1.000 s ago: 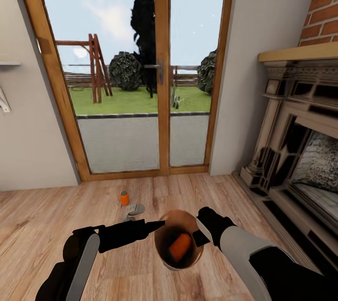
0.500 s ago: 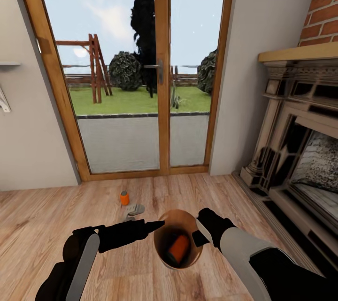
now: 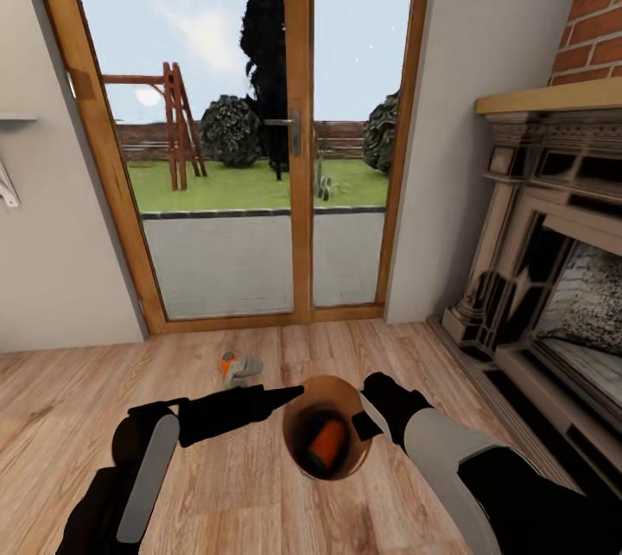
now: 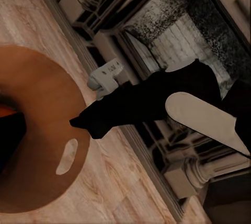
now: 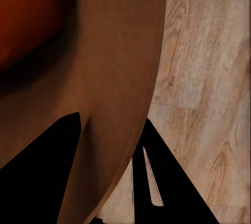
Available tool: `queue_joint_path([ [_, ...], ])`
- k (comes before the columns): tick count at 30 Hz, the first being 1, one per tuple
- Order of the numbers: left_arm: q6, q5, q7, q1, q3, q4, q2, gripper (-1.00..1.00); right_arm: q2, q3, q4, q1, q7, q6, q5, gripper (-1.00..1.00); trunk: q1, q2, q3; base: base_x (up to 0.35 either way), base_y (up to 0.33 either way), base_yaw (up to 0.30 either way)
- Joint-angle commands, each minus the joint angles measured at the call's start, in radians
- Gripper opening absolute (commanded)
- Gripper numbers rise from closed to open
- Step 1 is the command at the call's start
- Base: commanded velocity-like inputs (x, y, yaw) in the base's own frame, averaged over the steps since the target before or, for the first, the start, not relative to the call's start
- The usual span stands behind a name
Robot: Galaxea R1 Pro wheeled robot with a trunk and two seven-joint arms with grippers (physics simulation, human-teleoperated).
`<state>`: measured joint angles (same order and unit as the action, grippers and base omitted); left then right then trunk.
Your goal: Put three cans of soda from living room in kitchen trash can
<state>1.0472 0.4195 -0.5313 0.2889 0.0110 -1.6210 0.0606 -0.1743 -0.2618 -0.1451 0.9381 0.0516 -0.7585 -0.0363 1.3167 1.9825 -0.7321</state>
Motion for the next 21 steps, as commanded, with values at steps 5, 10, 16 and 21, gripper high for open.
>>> queue_joint_path([
  [5, 0.000, -0.001, 0.000, 0.001, 0.000, -0.011, 0.000, 1.00, 0.000, -0.007, 0.000, 0.000, 0.000, 0.001, -0.006, -1.00, 0.000, 0.000, 0.000, 0.000, 0.000, 0.000],
  [10, 0.000, -0.001, 0.000, 0.001, 0.000, -0.011, 0.000, 1.00, 0.000, -0.018, 0.000, 0.000, 0.000, 0.001, -0.016, -1.00, 0.000, 0.000, 0.000, 0.000, 0.000, 0.000],
  [16, -0.017, -0.012, 0.017, 0.005, 0.028, 0.015, -0.004, 1.00, 0.013, -0.018, -0.022, -0.026, 0.001, 0.027, -0.015, -1.00, 0.000, 0.000, 0.000, 0.000, 0.000, 0.000],
  [21, -0.075, -0.013, 0.019, 0.005, 0.049, 0.119, -0.005, 1.00, 0.020, 0.055, -0.239, -0.227, 0.001, 0.081, 0.052, -1.00, 0.000, 0.000, 0.000, 0.000, 0.000, 0.000],
])
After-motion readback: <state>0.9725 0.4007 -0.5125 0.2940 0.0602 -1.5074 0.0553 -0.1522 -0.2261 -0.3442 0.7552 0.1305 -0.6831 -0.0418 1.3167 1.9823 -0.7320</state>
